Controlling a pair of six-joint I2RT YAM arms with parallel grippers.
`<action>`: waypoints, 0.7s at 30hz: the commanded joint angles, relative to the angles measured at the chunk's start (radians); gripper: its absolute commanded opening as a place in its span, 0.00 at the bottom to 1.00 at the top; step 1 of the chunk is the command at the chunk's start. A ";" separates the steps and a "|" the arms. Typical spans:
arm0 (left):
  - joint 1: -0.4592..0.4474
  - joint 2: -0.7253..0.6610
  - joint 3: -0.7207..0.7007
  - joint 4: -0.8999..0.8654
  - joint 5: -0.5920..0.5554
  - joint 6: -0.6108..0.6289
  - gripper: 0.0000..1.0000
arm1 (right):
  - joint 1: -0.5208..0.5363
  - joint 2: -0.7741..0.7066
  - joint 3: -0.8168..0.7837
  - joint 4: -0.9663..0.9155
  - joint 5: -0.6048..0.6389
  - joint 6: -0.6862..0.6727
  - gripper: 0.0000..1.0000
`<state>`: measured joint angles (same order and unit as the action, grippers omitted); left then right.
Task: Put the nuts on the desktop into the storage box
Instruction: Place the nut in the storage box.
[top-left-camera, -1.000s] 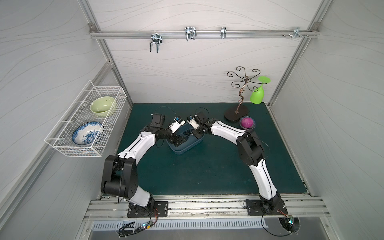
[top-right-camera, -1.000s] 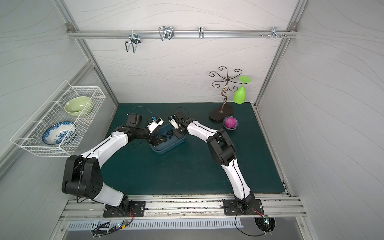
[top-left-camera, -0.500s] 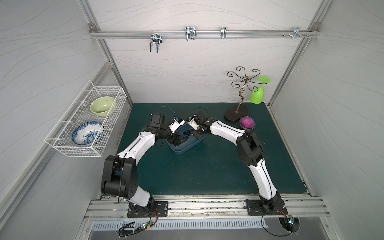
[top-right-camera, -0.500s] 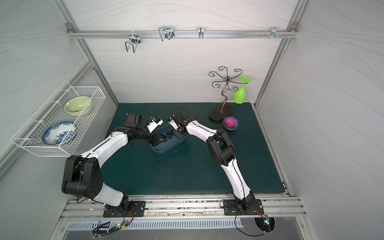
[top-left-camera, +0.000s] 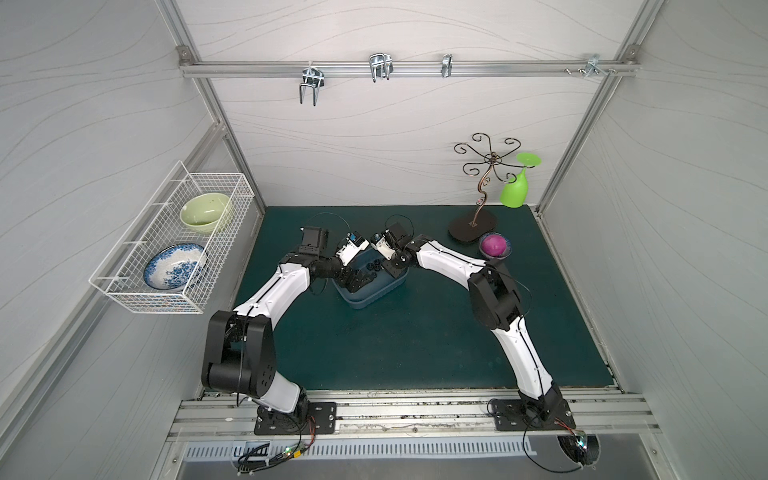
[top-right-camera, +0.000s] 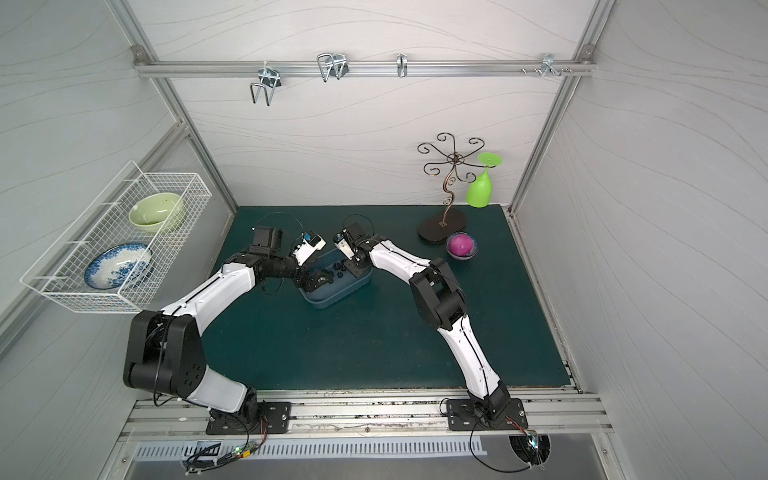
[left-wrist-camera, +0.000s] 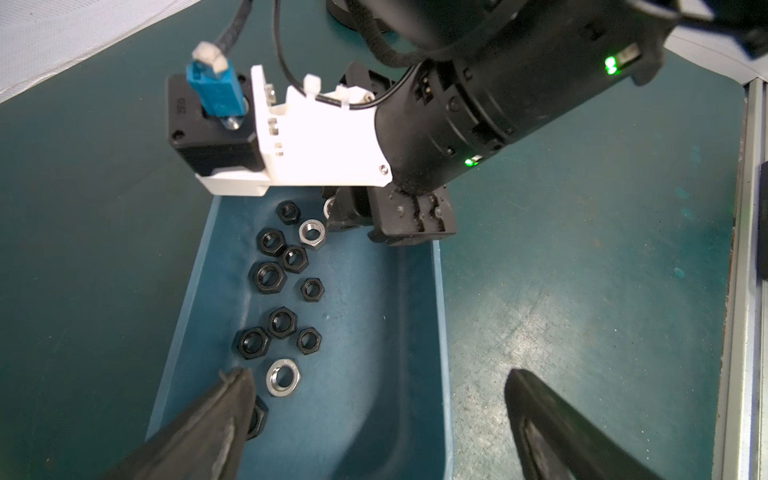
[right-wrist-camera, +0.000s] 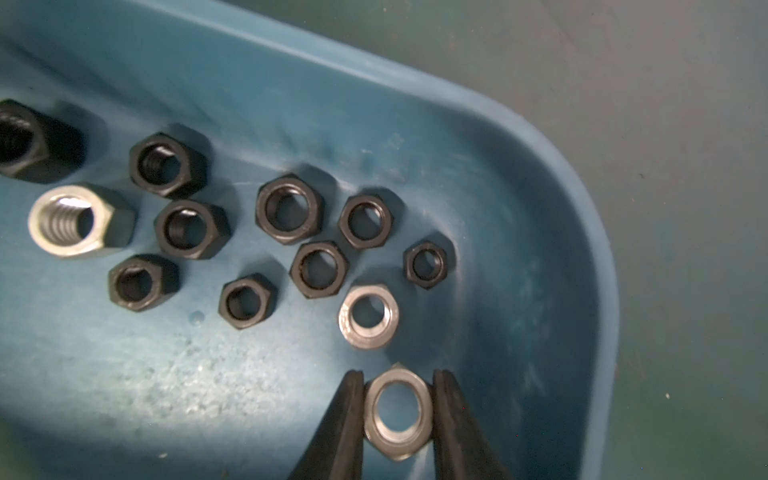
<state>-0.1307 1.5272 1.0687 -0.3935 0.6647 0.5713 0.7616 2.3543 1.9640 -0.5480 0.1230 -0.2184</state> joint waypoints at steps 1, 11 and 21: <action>0.008 -0.011 0.007 0.005 0.029 0.007 0.99 | -0.007 0.028 0.017 -0.041 0.016 -0.009 0.21; 0.013 -0.009 0.005 0.002 0.034 0.007 0.99 | -0.007 0.055 0.053 -0.065 0.036 -0.017 0.24; 0.015 -0.010 0.005 -0.002 0.033 0.009 0.98 | -0.011 0.061 0.064 -0.065 0.026 -0.012 0.28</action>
<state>-0.1226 1.5272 1.0687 -0.3946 0.6739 0.5720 0.7616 2.3951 2.0113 -0.5701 0.1383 -0.2291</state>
